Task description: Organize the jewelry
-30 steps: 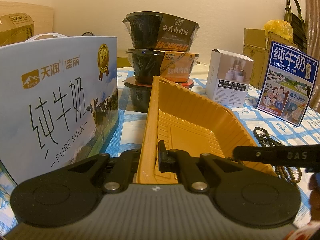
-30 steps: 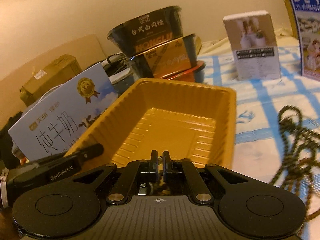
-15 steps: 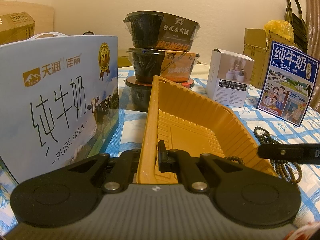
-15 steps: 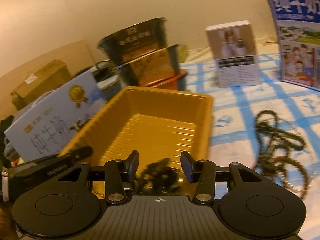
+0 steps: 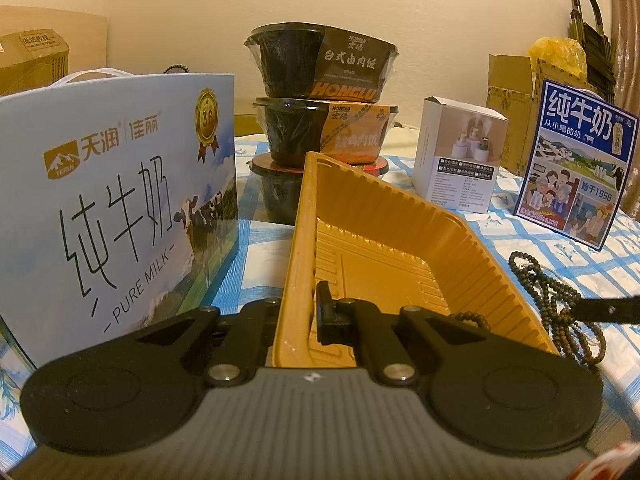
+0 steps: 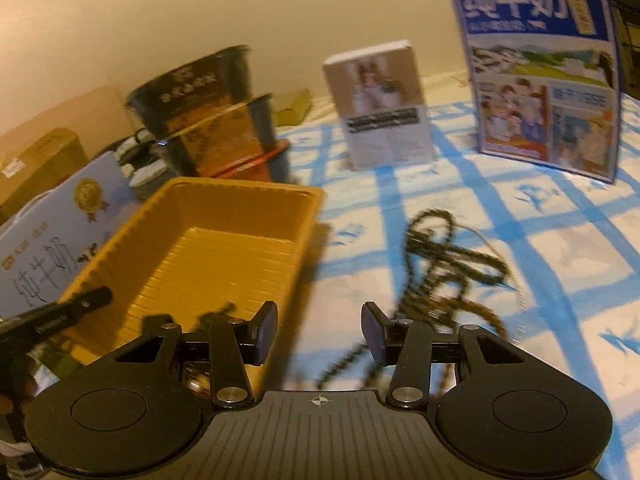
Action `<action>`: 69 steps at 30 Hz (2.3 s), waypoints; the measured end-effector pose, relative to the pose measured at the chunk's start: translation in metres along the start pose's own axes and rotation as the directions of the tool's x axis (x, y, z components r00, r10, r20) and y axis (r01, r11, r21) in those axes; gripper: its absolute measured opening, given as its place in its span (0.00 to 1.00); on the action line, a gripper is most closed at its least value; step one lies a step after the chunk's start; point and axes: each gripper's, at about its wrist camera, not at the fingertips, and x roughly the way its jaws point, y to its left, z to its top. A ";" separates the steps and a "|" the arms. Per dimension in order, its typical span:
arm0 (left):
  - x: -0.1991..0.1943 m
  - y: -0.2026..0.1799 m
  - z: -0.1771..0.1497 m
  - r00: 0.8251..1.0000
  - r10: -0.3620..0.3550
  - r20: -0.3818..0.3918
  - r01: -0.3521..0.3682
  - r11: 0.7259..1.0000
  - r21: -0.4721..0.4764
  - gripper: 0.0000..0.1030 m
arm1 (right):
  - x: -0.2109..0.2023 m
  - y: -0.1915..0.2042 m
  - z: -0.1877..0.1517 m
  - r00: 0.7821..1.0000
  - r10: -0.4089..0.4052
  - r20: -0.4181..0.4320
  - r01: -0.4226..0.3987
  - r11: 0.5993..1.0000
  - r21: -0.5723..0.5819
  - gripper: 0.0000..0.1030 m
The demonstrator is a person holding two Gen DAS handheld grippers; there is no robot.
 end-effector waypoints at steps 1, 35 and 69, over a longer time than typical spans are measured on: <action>0.000 0.000 0.000 1.000 -0.001 0.000 0.001 1.000 -0.001 0.05 | -0.001 -0.006 -0.001 1.000 -0.012 -0.005 0.012 1.000 0.006 0.45; 0.001 -0.001 0.001 1.000 -0.007 0.002 0.007 1.000 0.005 0.05 | 0.101 -0.055 0.046 0.979 -0.179 -0.098 0.141 0.941 -0.309 0.32; 0.002 -0.001 0.003 1.000 -0.006 0.011 0.006 1.000 0.013 0.05 | -0.106 0.002 0.195 0.933 0.000 0.359 0.127 0.935 -0.330 0.07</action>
